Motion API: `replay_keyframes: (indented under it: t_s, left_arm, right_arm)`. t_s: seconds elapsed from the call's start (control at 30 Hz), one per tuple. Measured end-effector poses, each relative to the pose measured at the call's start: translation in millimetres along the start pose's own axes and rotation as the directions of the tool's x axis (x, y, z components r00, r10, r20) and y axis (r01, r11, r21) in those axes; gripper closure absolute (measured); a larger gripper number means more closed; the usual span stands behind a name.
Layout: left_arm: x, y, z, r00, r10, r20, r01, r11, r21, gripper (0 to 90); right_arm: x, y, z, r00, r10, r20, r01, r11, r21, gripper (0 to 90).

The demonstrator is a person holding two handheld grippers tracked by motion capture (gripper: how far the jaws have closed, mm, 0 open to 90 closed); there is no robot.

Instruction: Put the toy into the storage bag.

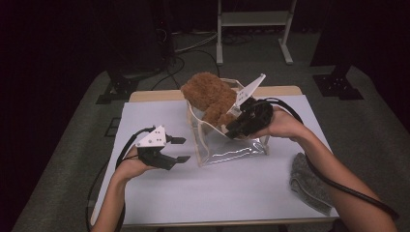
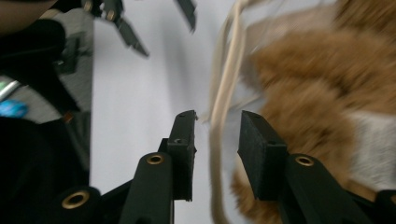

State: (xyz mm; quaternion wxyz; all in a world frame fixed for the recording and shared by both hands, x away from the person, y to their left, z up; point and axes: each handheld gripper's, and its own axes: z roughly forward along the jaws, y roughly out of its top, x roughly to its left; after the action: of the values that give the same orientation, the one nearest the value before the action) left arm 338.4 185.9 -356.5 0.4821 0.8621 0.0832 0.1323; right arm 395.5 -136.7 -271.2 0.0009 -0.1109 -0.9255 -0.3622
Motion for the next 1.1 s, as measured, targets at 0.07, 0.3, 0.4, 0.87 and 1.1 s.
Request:
replay_keyframes:
  t_s: [0.07, 0.3, 0.4, 0.87, 1.1]
  left_arm:
    - [0.0, -1.4, -1.2, 1.0, 0.0, -0.001, 0.0, 1.0, 0.001, 37.6]
    - [-2.0, -0.1, -1.7, 1.0, 0.005, 0.002, -0.005, 0.9999, -0.012, 37.6]
    - [-2.5, 2.5, -0.4, 1.0, 0.008, 0.004, -0.008, 0.9999, -0.013, 37.6]
    - [-3.1, 33.5, 20.1, 0.9979, 0.061, 0.023, -0.061, 0.9978, -0.025, 38.4]
    - [0.7, 51.3, 23.9, 0.9954, 0.094, 0.02, -0.093, 0.9949, -0.038, 39.8]
  right_arm:
    - [0.7, 4.5, -1.7, 0.9978, -0.037, 0.054, 0.037, 0.9993, 0.001, 65.0]
    - [-9.2, 4.9, 7.9, 0.9804, -0.069, 0.184, 0.057, 0.996, 0.068, 74.0]
    - [-16.1, 4.9, 21.9, 0.9739, -0.078, 0.213, 0.056, 0.9927, 0.106, 80.0]
    - [-13.4, 9.2, 21.9, 0.9777, -0.066, 0.199, 0.046, 0.9936, 0.103, 72.4]
    - [-10.4, 6.9, 6.8, 0.9782, -0.059, 0.199, 0.046, 0.9964, 0.072, 68.9]
